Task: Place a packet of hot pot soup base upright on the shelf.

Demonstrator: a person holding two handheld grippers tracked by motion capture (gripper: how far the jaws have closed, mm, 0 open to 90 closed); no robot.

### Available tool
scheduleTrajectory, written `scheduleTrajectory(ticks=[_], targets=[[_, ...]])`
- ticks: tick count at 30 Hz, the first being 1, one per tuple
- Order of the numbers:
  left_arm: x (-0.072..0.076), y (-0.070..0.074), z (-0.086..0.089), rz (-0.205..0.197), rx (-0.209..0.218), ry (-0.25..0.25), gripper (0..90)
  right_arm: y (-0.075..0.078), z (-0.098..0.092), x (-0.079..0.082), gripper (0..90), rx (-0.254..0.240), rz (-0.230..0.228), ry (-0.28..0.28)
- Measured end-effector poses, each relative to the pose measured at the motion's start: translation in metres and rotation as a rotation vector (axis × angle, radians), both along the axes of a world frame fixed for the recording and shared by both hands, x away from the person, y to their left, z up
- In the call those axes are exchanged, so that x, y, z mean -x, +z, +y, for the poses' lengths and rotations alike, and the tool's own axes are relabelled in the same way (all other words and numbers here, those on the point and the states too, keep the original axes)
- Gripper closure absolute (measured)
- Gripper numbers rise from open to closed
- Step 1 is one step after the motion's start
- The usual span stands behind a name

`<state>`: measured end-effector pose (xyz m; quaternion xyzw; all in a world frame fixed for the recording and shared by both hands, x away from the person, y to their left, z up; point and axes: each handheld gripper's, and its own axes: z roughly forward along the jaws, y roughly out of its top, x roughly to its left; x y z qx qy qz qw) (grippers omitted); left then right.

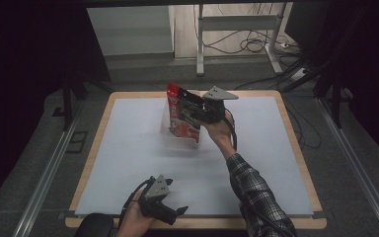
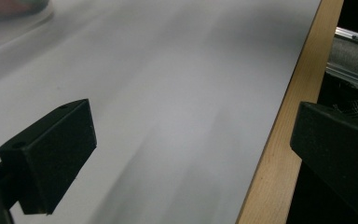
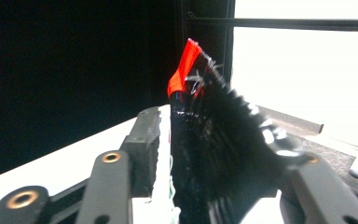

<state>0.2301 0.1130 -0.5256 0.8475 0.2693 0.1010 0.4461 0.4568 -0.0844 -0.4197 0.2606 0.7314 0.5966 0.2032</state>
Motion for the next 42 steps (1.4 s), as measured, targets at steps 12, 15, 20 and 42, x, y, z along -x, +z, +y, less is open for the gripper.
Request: scheduleTrajectory(ticks=[12,15,20,42], targets=[[-0.002,0.000,0.003,0.000,0.061,-0.003,0.7,0.006,-0.015,0.008,35.3,0.011,0.010,-0.004],[-0.001,0.000,0.003,0.008,0.089,-0.001,0.4,0.009,-0.021,0.012,33.3,0.006,0.001,-0.003],[-0.001,0.000,0.001,0.010,0.109,-0.030,0.4,0.012,-0.028,0.019,31.3,0.016,-0.019,-0.010],[0.001,-0.001,-0.001,-0.031,0.067,-0.030,0.2,0.001,-0.049,0.043,23.7,0.030,0.029,-0.028]])
